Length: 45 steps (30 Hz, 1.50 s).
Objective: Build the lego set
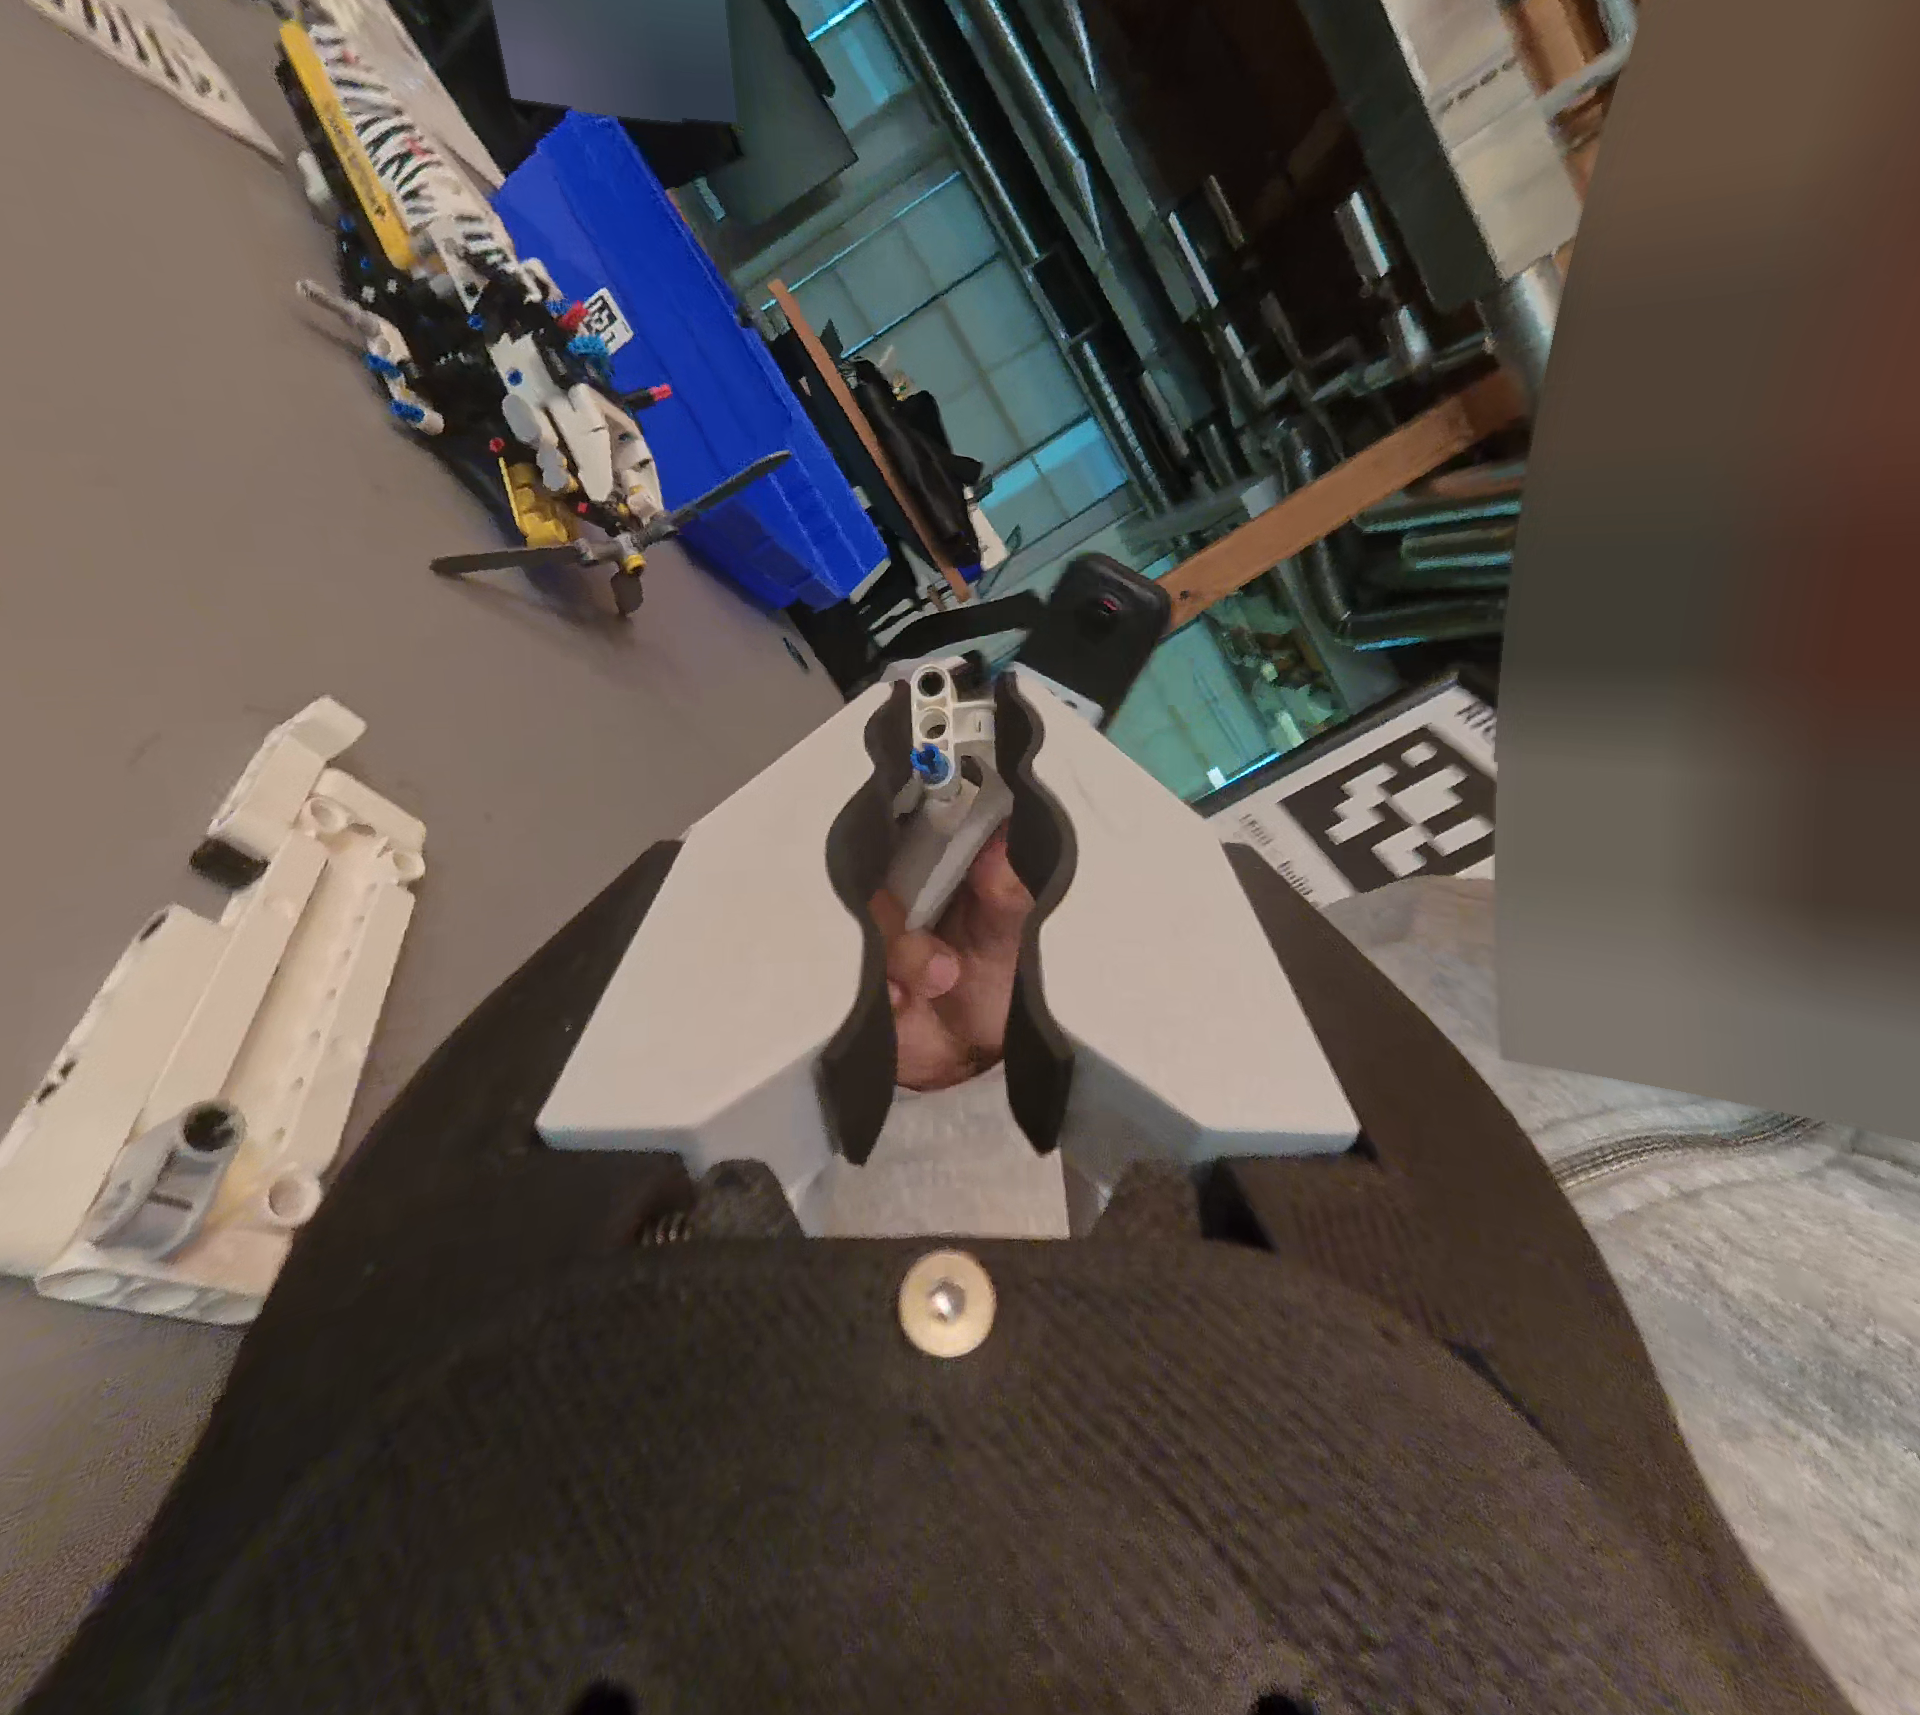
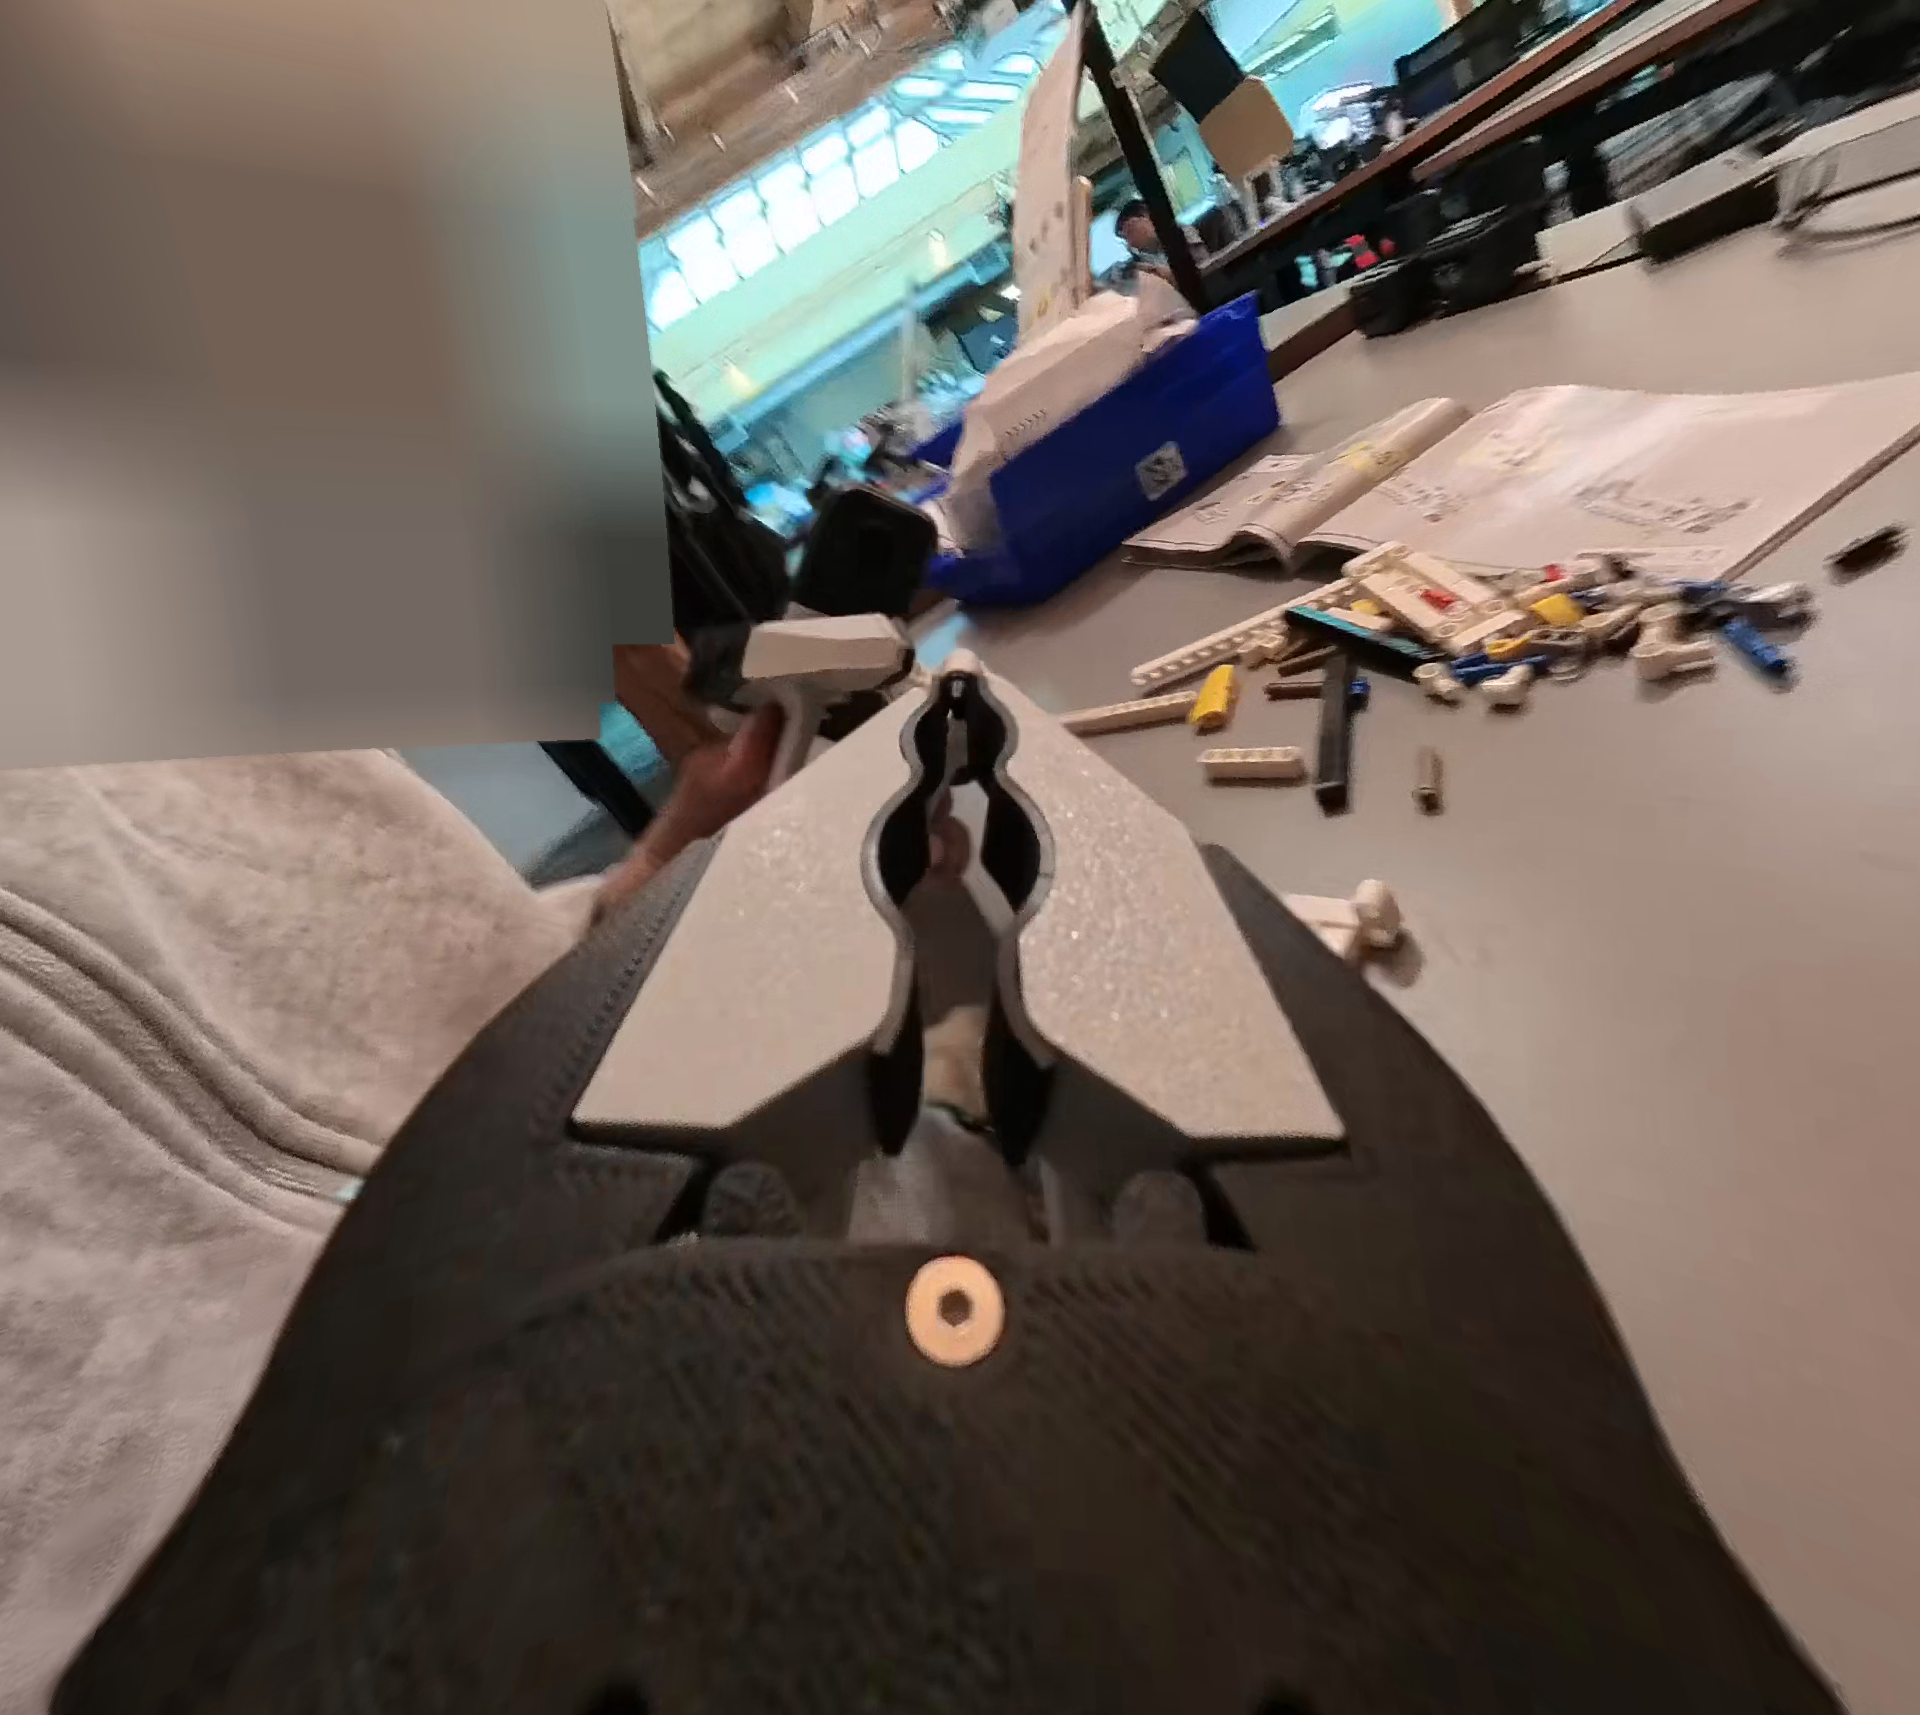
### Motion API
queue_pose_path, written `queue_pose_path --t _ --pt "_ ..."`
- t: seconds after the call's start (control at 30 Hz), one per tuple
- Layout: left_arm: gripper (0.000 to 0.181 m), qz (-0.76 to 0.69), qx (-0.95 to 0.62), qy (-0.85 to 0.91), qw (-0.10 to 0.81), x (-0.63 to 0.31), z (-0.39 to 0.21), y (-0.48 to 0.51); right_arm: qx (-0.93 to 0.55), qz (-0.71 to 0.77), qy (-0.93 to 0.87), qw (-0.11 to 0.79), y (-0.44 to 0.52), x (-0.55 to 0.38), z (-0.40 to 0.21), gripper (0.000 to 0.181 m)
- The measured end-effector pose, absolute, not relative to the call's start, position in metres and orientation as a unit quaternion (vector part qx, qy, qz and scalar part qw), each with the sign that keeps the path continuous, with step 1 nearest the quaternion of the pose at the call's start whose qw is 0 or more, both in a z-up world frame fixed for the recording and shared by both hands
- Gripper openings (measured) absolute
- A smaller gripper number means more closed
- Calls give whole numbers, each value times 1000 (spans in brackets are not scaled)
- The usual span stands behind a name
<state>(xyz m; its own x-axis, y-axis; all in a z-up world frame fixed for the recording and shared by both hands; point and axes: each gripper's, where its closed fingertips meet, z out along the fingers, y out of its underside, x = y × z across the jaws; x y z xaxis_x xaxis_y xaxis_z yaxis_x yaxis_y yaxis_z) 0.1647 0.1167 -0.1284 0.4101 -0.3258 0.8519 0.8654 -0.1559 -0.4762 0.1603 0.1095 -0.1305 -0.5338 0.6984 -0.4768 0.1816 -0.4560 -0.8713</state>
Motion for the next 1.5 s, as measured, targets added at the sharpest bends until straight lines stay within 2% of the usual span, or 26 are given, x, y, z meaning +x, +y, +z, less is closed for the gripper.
queue_pose_path --t 0.03,0.13,0.2,0.27,0.47,0.67,0.83,1.0,1.3,1.5 --pt "11 -508 -568 -245 600 163 -130 117 -444 698 -518 216 109 160 -133 2" --pt "12 -518 -557 -257 596 163 -131 117 -415 614 -591 319 109 160 -137 2" --pt "13 -496 -488 -328 640 115 -126 100 -403 573 -605 379 120 163 -134 2" --pt "13 -429 -522 -337 655 90 -138 82 -412 534 -604 425 148 170 -132 2" --pt "14 -367 -625 -239 647 127 -132 98 -423 577 -588 379 149 166 -134 3" --pt "14 -184 -814 -103 542 158 -183 120 -447 593 -586 324 159 170 -146 2" --pt "14 -67 -865 -17 497 166 -205 132 -448 545 -653 276 150 178 -160 2" --pt "14 -71 -887 30 455 182 -218 142 -443 439 -724 296 150 182 -191 3" --pt "16 -85 -909 60 405 190 -243 160 -487 429 -708 277 166 187 -208 3" --pt "28 -113 -904 47 409 192 -241 159 -492 423 -709 276 171 188 -212 3"
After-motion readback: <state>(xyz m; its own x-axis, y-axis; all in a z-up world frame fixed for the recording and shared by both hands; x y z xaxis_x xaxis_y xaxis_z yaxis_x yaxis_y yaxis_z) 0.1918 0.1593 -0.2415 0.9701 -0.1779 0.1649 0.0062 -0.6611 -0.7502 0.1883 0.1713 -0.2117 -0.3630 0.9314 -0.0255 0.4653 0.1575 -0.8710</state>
